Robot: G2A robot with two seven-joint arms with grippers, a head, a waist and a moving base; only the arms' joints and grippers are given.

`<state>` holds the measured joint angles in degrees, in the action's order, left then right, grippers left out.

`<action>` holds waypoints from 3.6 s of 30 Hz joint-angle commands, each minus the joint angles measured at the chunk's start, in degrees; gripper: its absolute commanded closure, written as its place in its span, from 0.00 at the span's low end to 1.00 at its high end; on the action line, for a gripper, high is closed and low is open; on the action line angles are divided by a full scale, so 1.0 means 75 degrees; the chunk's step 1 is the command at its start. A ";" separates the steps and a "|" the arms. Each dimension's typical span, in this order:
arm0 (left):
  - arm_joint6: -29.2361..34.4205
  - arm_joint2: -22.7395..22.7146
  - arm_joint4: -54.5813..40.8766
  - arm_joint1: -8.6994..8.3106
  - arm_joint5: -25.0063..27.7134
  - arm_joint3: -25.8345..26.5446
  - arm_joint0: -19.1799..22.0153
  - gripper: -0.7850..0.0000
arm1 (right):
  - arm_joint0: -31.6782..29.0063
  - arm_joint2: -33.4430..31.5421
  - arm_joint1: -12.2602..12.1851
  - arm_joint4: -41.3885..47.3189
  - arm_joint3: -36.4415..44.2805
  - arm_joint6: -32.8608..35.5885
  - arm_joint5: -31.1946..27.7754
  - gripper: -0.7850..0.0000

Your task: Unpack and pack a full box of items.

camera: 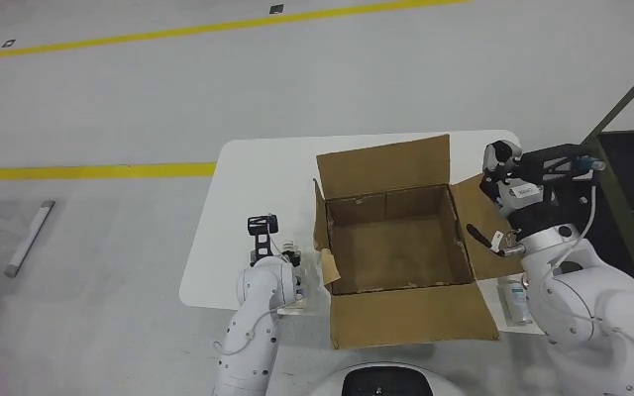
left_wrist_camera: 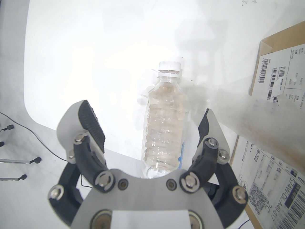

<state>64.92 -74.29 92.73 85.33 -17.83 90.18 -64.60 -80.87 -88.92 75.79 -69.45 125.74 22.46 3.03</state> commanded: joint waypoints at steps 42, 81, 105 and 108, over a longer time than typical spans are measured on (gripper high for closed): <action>0.1016 -0.0359 -0.0411 0.0049 0.0469 -0.0644 -0.0093 0.00 | 0.0000 0.0000 0.0000 -0.0002 0.0000 0.0000 0.0001 1.00; 0.1104 -0.1687 -0.1049 -0.0062 -0.0297 0.1953 0.0226 1.00 | 0.1032 -0.1870 -0.0076 0.2057 -0.0175 0.2604 0.1286 0.00; 0.1315 -0.0847 -0.2750 0.0046 -0.0239 0.2718 0.1571 1.00 | 0.0045 -0.2774 -0.0247 0.2970 -0.0930 0.3844 0.0663 0.00; 0.1408 -0.0797 -0.3083 0.0055 -0.0233 0.2696 0.1717 1.00 | -0.0202 -0.2682 -0.0233 0.3438 -0.1019 0.3910 0.0792 0.50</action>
<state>75.05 -80.35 70.64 85.72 -19.52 110.59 -52.02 -81.83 -109.24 74.01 -44.66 118.26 51.87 8.47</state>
